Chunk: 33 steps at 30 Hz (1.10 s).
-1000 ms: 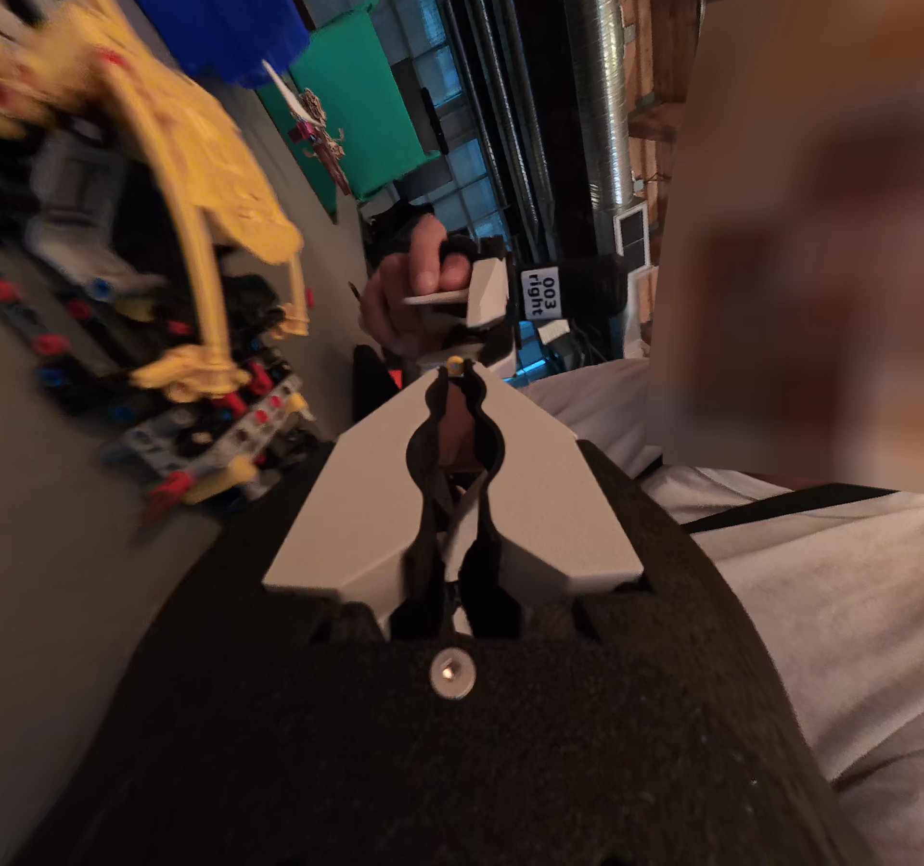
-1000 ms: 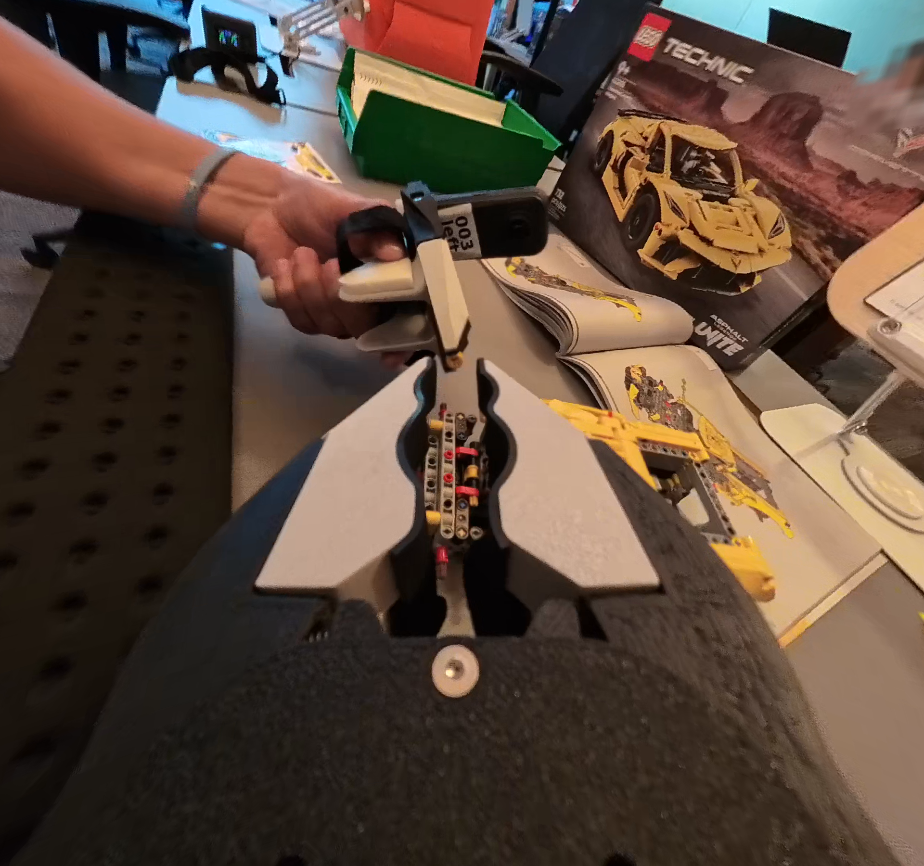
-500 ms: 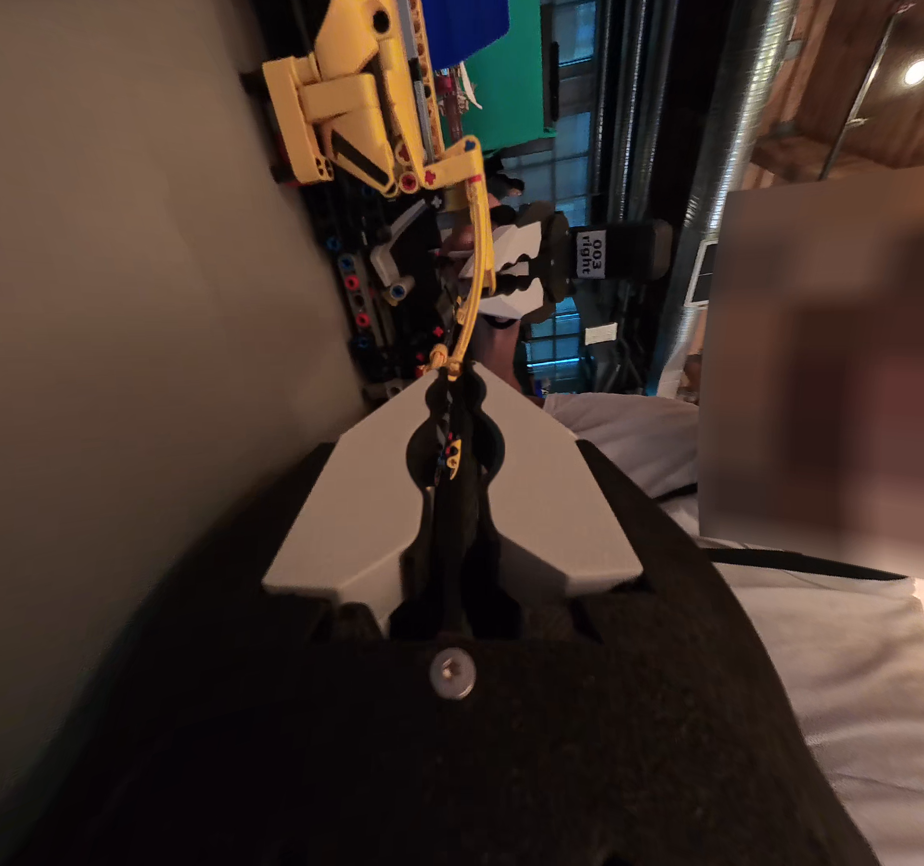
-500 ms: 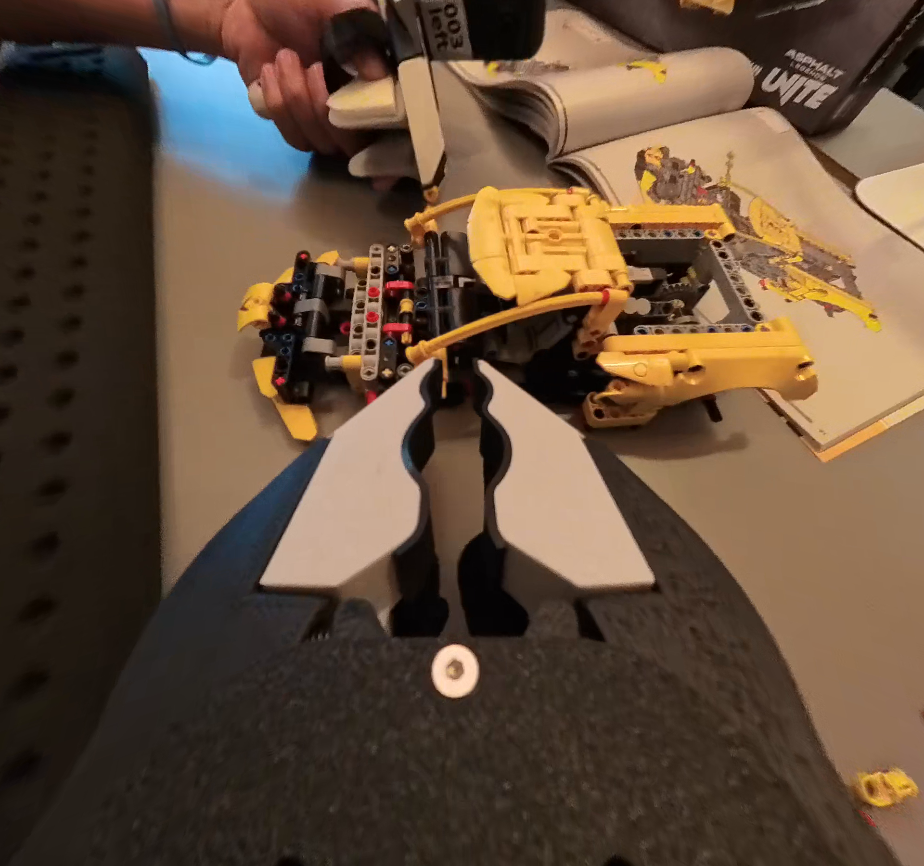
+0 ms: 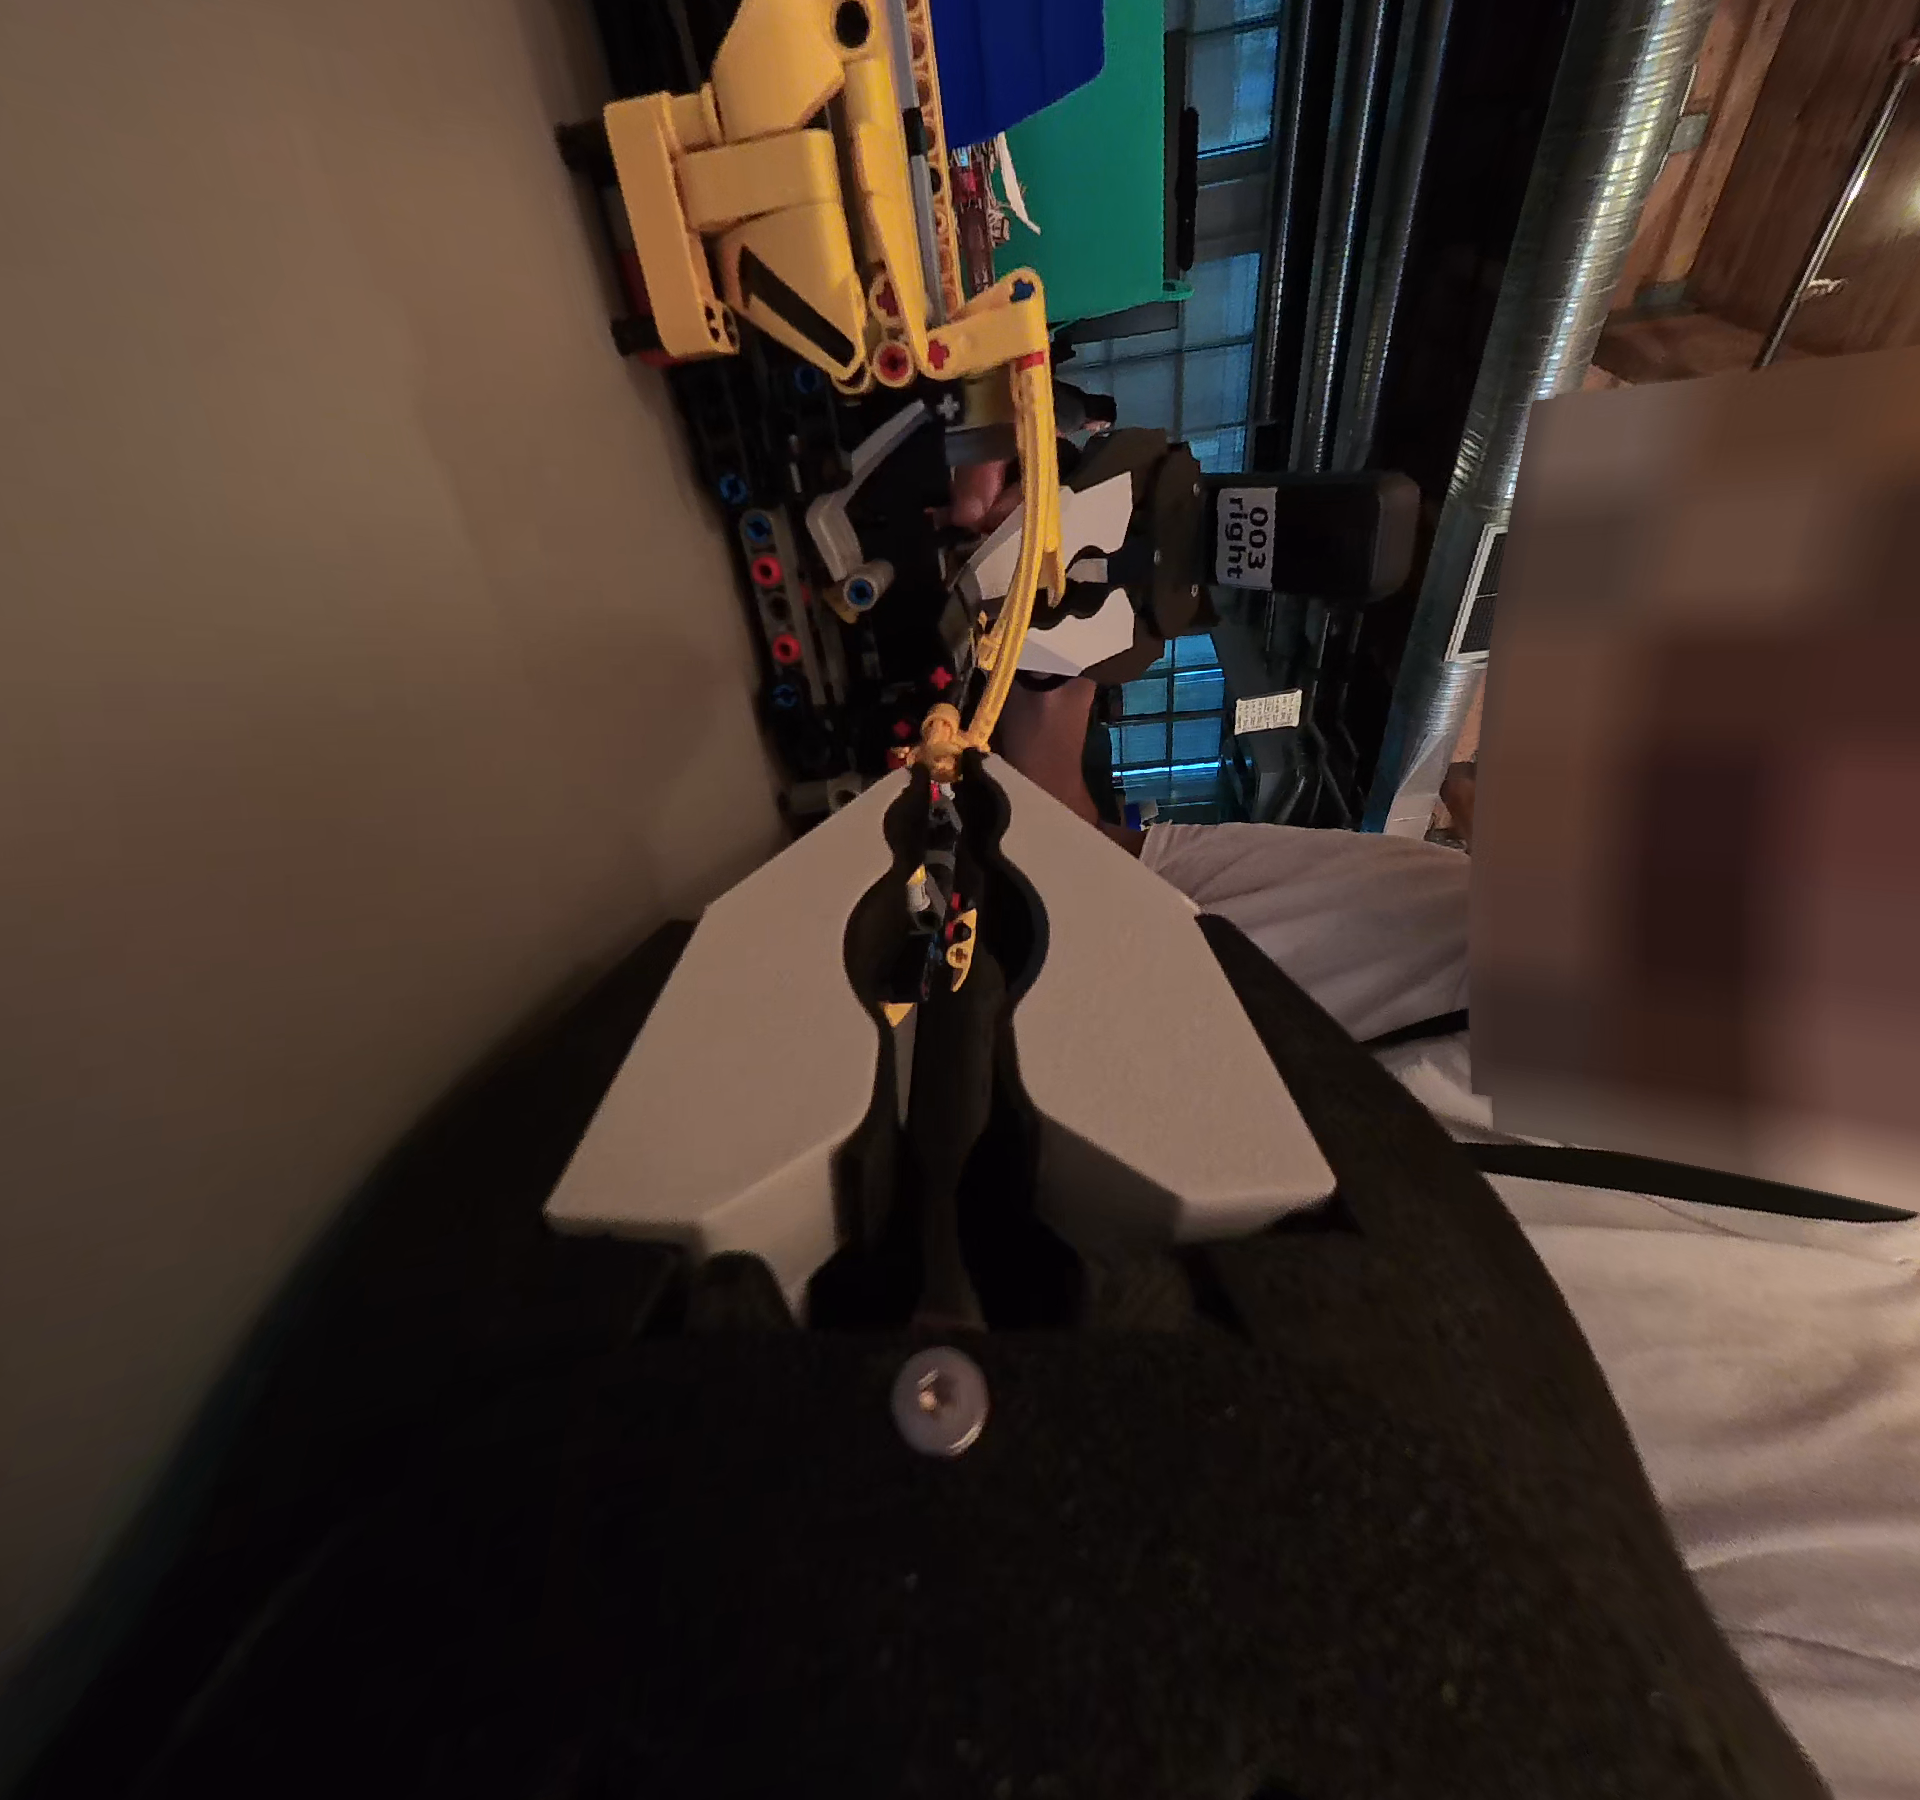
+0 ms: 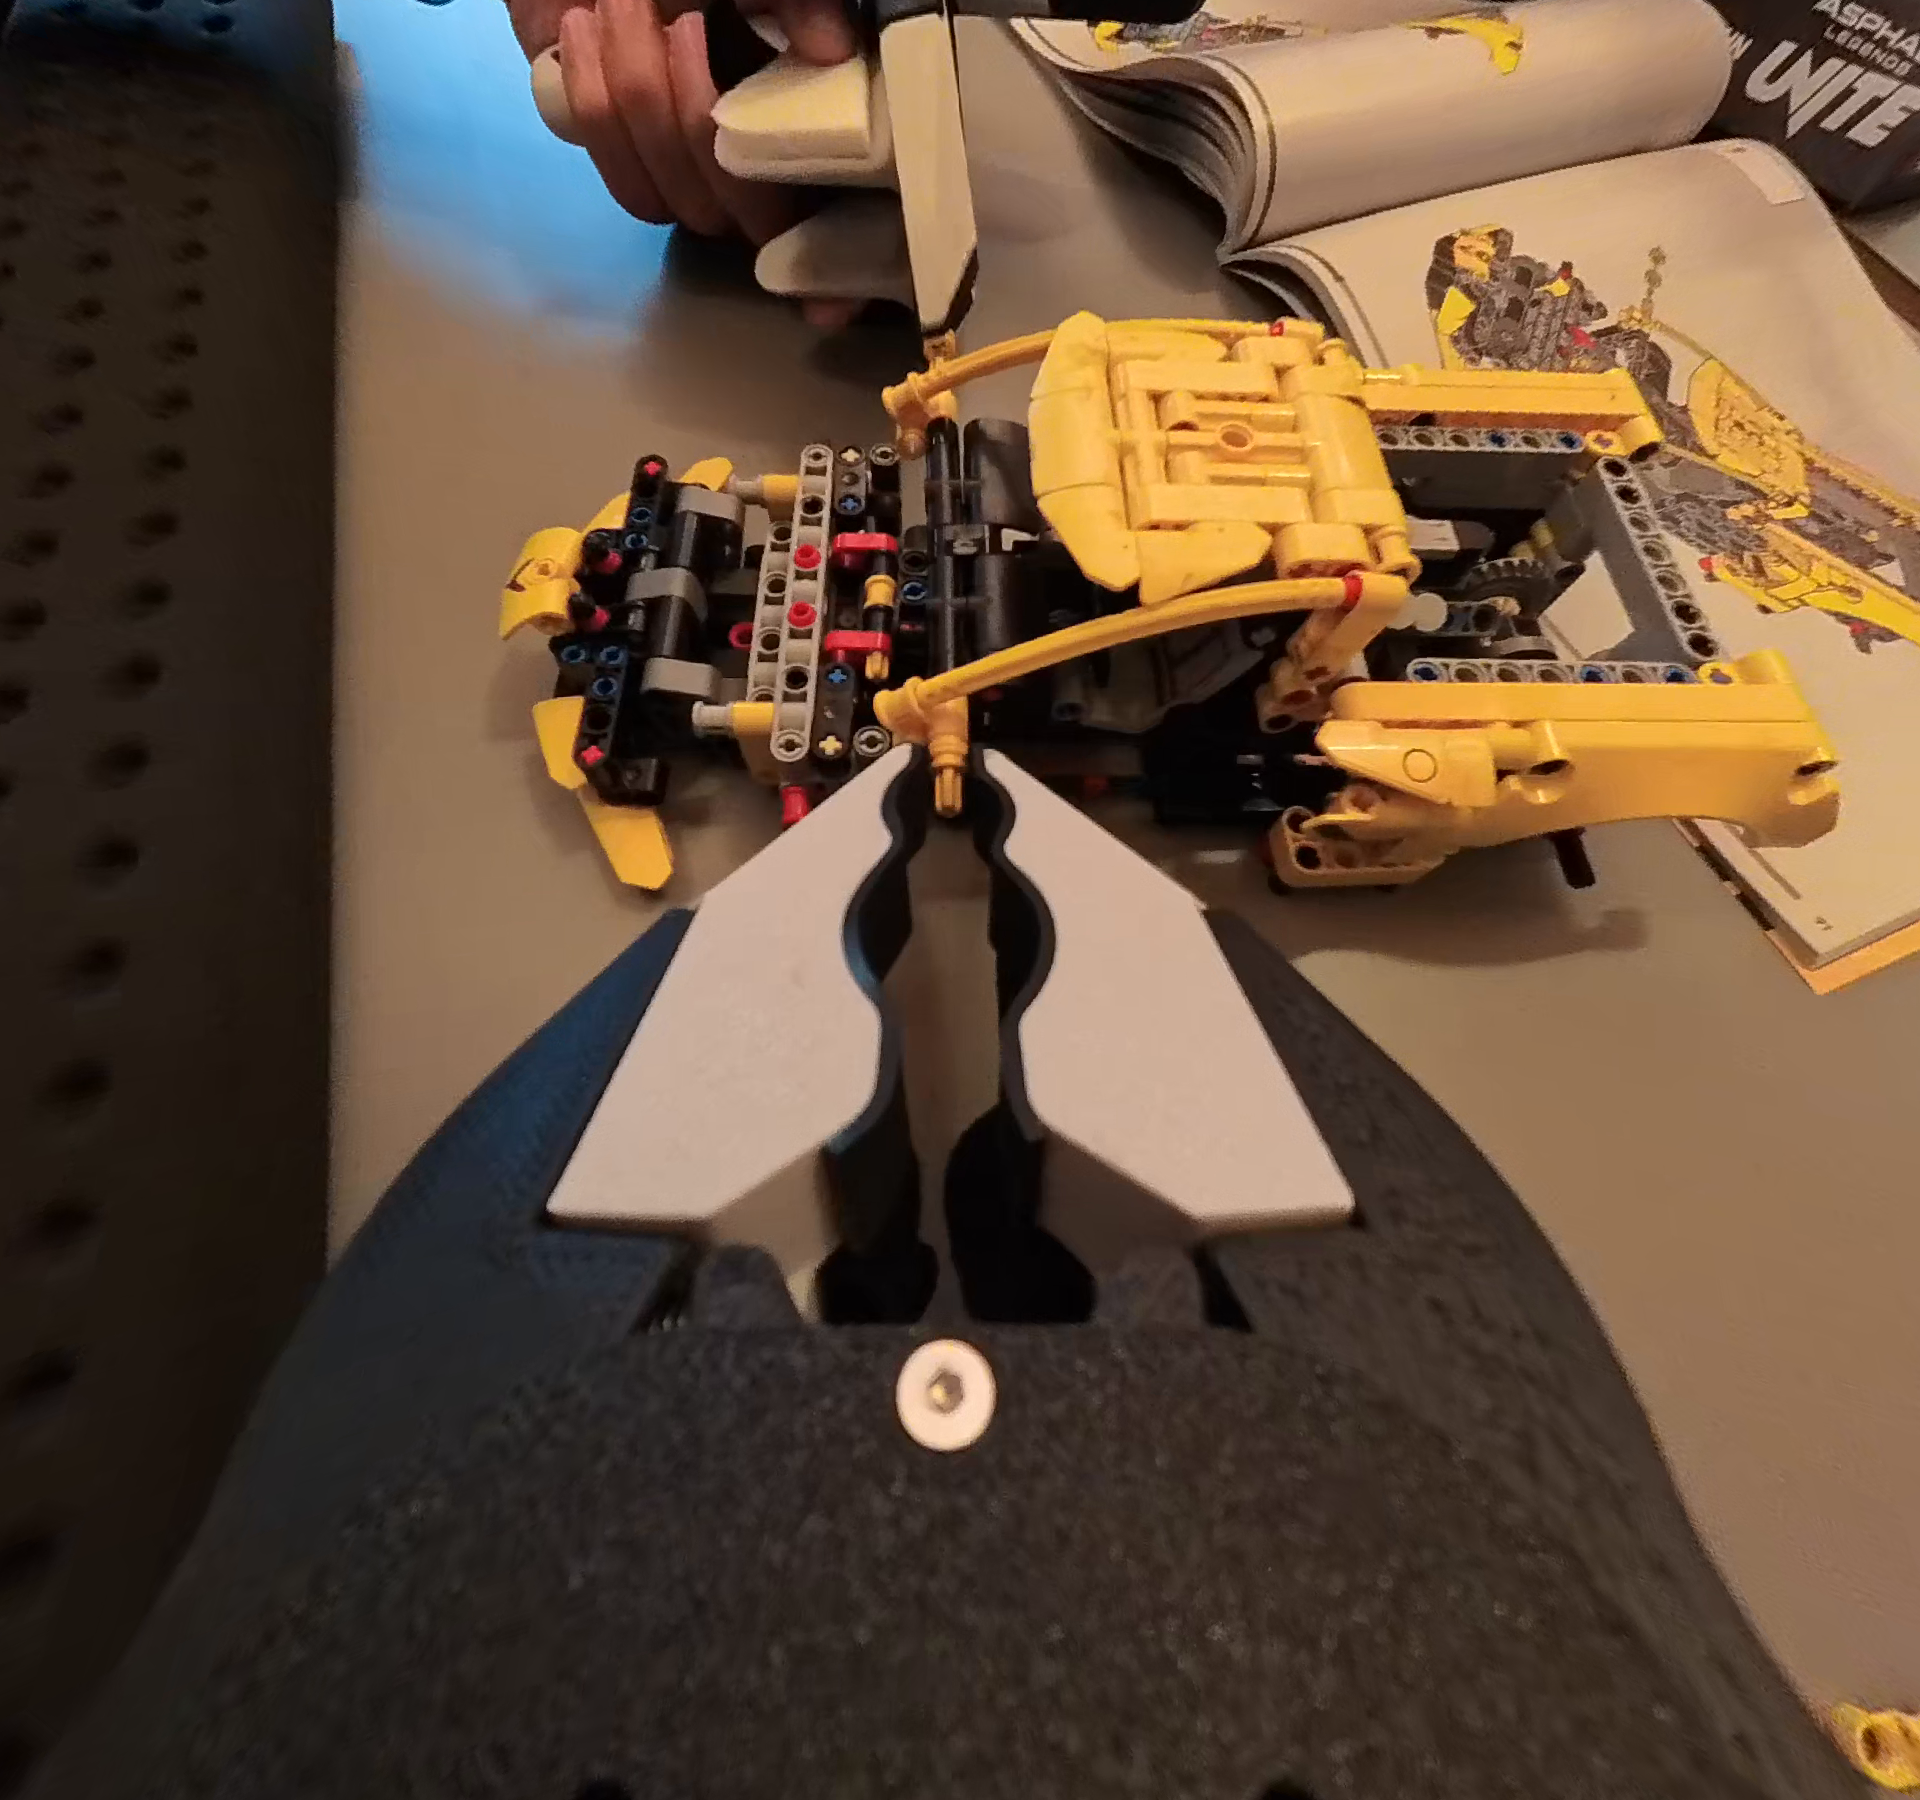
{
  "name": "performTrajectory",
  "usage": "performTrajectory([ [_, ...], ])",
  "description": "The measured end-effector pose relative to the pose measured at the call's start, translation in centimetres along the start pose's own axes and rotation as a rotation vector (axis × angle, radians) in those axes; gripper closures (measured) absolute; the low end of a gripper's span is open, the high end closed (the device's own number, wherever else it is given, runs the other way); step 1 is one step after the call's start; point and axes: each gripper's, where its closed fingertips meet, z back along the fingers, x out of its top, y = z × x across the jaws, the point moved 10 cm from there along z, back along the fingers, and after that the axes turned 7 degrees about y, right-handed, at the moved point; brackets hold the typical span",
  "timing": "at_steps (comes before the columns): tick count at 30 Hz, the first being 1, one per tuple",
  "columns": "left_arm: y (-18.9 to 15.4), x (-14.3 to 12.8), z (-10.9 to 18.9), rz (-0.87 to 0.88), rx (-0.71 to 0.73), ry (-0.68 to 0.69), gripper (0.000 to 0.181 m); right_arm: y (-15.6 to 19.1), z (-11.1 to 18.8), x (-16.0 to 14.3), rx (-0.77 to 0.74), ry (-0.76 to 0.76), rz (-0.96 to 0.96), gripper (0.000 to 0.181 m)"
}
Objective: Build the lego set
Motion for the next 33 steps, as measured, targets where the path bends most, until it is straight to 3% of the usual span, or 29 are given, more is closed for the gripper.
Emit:
performTrajectory([
  [22,0.1,-0.3,-0.2,0.007,0.007,-0.002,0.176,-0.2,-0.1,-0.2,0.028,-0.020,-0.027,0.176],
  [27,-0.3,0.5,-0.1,-0.102,0.050,0.065,0.176,-0.3,-0.1,-0.2,0.031,-0.020,-0.023,0.176],
  [33,-0.1,1.2,-0.2,-0.115,0.045,0.127,0.176,-0.3,0.0,-0.3,0.033,-0.021,-0.027,0.176],
])
